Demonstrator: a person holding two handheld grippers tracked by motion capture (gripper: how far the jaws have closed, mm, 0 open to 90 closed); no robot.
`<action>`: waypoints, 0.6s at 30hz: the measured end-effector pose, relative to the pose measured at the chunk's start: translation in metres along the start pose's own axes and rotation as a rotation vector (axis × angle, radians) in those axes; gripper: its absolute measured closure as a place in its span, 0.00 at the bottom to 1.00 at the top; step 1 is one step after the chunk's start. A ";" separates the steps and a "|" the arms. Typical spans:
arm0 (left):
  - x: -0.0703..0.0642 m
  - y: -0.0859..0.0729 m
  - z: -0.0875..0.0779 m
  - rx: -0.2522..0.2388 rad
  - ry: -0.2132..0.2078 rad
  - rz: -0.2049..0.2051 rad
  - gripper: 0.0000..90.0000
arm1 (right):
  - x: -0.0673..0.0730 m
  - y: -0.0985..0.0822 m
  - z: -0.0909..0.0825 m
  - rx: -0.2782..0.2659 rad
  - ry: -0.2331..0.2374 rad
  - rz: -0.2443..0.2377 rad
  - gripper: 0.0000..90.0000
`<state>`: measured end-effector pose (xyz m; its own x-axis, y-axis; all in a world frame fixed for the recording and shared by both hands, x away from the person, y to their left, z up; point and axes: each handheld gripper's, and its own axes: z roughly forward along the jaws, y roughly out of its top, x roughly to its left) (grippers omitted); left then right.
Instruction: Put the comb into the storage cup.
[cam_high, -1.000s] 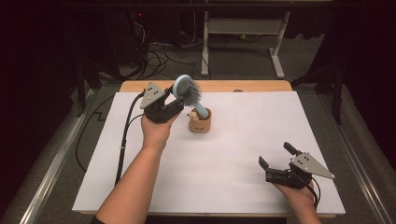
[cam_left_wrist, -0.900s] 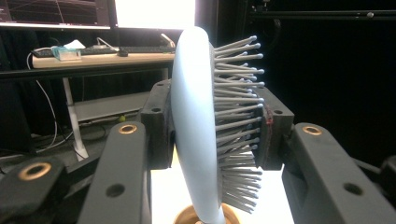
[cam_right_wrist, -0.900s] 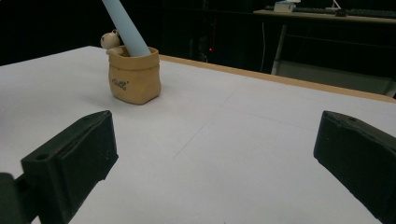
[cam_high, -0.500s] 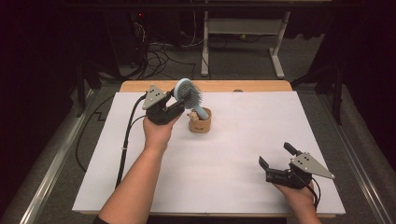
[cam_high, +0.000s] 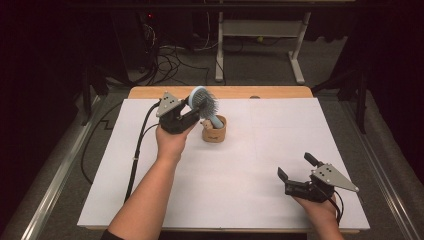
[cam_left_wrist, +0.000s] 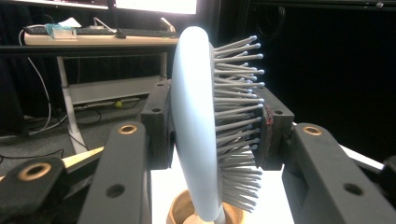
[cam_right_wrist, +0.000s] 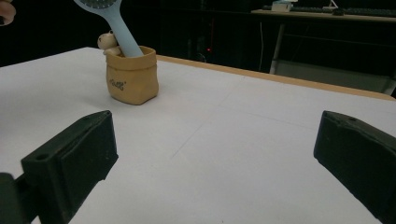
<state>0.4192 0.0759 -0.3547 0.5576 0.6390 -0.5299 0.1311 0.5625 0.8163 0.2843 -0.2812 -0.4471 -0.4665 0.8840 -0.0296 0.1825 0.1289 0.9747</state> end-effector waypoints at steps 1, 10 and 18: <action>0.001 -0.001 0.001 0.003 0.002 0.000 0.64 | 0.000 0.000 0.000 0.000 0.000 0.001 0.00; 0.003 0.000 0.004 0.004 0.006 -0.005 0.64 | -0.001 0.000 0.000 0.003 0.000 0.000 0.00; 0.004 -0.001 0.008 0.007 0.011 -0.004 0.63 | 0.000 0.000 0.000 0.005 -0.002 0.001 0.00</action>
<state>0.4274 0.0735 -0.3559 0.5477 0.6426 -0.5358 0.1394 0.5614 0.8157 0.2844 -0.2814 -0.4475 -0.4649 0.8849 -0.0289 0.1873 0.1302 0.9736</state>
